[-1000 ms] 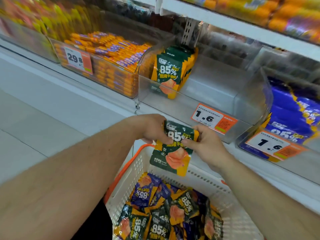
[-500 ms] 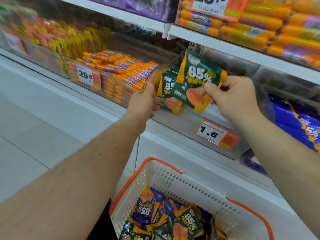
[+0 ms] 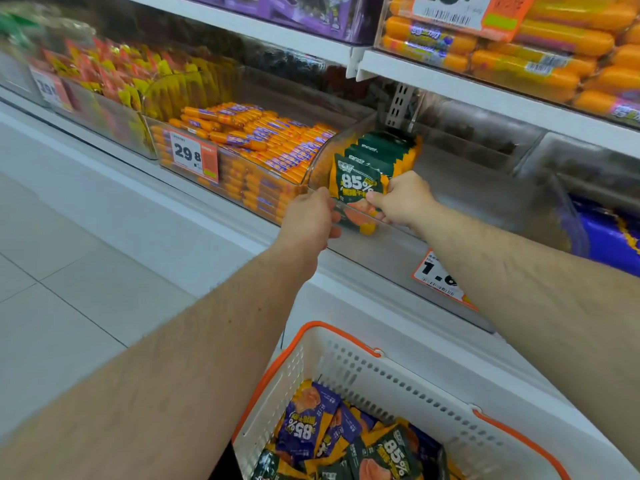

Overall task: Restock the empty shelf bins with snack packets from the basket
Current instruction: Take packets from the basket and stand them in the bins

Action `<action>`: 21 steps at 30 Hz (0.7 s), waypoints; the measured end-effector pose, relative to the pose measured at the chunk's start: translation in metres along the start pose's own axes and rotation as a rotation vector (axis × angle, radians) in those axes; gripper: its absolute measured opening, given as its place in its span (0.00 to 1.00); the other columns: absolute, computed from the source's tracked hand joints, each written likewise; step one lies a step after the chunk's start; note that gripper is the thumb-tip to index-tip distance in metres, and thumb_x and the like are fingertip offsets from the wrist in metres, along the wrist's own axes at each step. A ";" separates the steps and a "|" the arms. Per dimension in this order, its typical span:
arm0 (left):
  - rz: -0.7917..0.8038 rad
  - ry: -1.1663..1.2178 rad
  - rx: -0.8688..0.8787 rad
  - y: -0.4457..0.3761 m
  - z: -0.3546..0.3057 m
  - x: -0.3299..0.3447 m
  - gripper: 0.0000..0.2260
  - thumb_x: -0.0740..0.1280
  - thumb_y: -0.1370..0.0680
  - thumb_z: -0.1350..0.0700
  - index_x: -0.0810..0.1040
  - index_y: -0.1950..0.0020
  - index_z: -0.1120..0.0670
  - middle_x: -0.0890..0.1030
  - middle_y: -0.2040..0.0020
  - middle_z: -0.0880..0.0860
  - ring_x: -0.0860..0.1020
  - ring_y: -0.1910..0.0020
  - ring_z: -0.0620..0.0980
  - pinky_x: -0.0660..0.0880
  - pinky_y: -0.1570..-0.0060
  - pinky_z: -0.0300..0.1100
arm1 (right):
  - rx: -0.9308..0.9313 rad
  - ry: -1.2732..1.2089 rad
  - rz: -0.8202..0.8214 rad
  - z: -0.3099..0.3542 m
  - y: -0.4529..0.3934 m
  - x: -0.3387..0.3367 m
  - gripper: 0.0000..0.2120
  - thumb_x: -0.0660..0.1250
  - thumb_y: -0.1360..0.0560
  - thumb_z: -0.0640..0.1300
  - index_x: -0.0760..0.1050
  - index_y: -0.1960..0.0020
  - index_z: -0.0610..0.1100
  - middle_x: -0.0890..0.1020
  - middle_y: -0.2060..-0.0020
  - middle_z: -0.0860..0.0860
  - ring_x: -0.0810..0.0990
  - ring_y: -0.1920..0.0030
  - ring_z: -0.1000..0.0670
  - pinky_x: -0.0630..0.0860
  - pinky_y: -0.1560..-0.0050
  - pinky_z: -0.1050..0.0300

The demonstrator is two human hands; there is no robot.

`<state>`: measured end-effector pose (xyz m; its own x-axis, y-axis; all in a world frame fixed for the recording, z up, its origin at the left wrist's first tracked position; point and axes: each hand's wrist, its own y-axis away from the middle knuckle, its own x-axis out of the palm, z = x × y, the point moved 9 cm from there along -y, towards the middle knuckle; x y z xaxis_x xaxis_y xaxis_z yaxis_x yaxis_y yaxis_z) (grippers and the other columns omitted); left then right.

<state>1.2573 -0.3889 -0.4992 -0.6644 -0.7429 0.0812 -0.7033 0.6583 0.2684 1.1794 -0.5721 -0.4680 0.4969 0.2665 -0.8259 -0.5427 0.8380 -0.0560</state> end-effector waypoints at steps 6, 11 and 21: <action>0.044 -0.031 -0.028 0.000 0.006 0.010 0.12 0.57 0.19 0.52 0.75 0.43 0.55 0.80 0.51 0.51 0.77 0.60 0.49 0.68 0.63 0.41 | 0.132 -0.087 0.009 -0.020 -0.006 -0.002 0.17 0.74 0.28 0.54 0.81 0.56 0.38 0.84 0.71 0.46 0.86 0.65 0.48 0.84 0.54 0.48; 0.126 -0.138 -0.013 0.005 0.008 0.020 0.07 0.61 0.19 0.51 0.75 0.52 0.52 0.79 0.53 0.51 0.78 0.59 0.49 0.69 0.61 0.41 | 0.175 -0.060 0.009 -0.025 0.008 -0.012 0.19 0.76 0.30 0.55 0.80 0.57 0.38 0.84 0.69 0.45 0.85 0.66 0.48 0.84 0.55 0.49; 0.513 -0.795 0.121 0.028 0.049 0.064 0.10 0.64 0.24 0.58 0.79 0.50 0.63 0.82 0.51 0.61 0.78 0.59 0.54 0.77 0.56 0.47 | -0.627 -0.010 -0.671 0.028 0.140 -0.054 0.08 0.65 0.29 0.46 0.80 0.62 0.44 0.81 0.65 0.49 0.78 0.63 0.47 0.73 0.62 0.56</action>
<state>1.1828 -0.4115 -0.5334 -0.8451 -0.0899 -0.5269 -0.2704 0.9222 0.2763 1.0953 -0.4555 -0.4158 0.8449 -0.1758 -0.5051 -0.4046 0.4077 -0.8186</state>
